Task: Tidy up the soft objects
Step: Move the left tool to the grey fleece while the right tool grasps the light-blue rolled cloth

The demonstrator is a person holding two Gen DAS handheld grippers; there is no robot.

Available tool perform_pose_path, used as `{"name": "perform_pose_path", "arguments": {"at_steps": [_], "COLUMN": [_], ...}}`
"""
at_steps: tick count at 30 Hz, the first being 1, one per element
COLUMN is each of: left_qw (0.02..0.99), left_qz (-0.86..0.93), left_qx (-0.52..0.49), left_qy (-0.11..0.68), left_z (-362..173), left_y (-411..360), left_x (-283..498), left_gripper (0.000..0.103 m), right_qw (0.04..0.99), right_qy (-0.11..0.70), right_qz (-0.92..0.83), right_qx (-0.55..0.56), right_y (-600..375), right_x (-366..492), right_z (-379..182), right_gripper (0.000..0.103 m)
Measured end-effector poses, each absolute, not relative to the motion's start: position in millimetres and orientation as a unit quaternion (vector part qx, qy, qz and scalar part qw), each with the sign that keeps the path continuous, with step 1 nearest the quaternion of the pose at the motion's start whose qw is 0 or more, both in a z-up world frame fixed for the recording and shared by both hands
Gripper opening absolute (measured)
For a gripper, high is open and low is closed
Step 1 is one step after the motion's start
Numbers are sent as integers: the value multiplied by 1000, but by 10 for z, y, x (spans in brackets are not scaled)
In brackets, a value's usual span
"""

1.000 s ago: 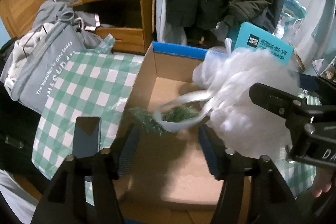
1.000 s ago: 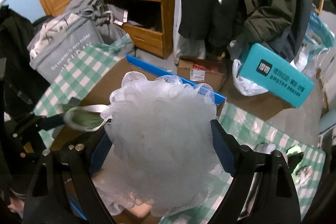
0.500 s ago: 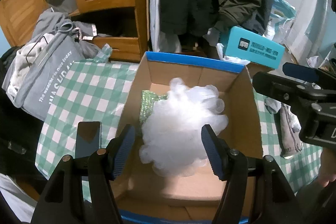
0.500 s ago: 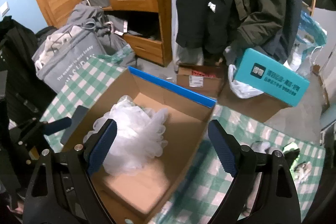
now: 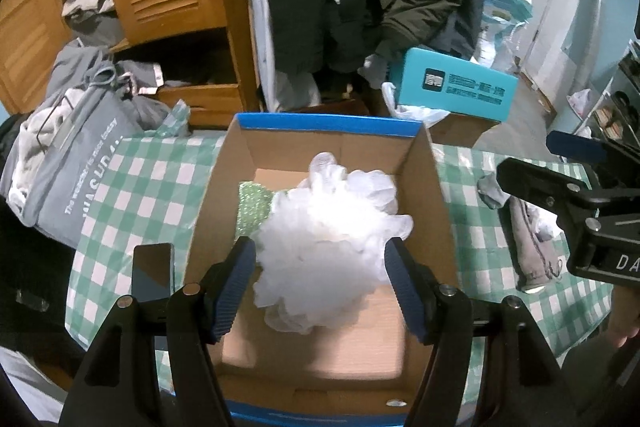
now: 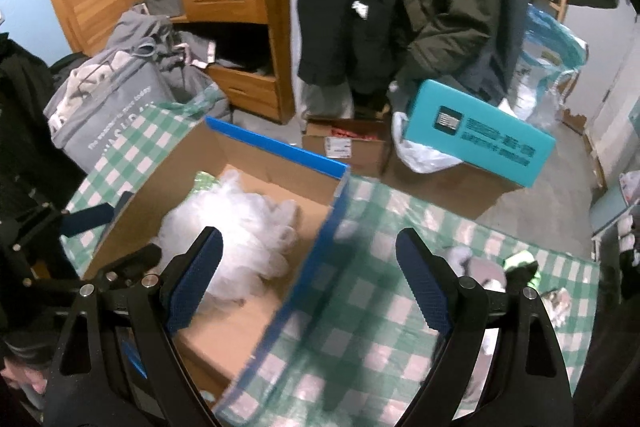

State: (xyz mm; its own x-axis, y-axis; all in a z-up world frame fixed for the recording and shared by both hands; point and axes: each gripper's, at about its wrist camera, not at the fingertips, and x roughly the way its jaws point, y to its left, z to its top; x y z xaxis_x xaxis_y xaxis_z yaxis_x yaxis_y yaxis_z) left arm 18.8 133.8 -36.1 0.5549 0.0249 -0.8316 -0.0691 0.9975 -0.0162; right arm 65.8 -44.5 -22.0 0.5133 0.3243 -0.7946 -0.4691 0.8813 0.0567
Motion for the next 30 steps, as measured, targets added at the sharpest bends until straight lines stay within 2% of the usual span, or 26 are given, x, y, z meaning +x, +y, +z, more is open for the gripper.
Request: {"name": "perform_pose_path", "arguments": {"at_steps": [18, 30], "left_qw": [881, 868], "left_qz": [-8, -31], "left_qx": [17, 44], "left_qy": [472, 494], "left_z": [-298, -452], "left_y": [638, 144], "left_x": [356, 539], "left_gripper": [69, 71], "right_qw": [879, 879], "right_qy": [442, 459], "right_qz": [174, 125], "right_qx": [-48, -27], "right_y": [-1406, -2075], "right_x": [598, 721], "right_z": [-292, -499], "right_gripper": [87, 87]}}
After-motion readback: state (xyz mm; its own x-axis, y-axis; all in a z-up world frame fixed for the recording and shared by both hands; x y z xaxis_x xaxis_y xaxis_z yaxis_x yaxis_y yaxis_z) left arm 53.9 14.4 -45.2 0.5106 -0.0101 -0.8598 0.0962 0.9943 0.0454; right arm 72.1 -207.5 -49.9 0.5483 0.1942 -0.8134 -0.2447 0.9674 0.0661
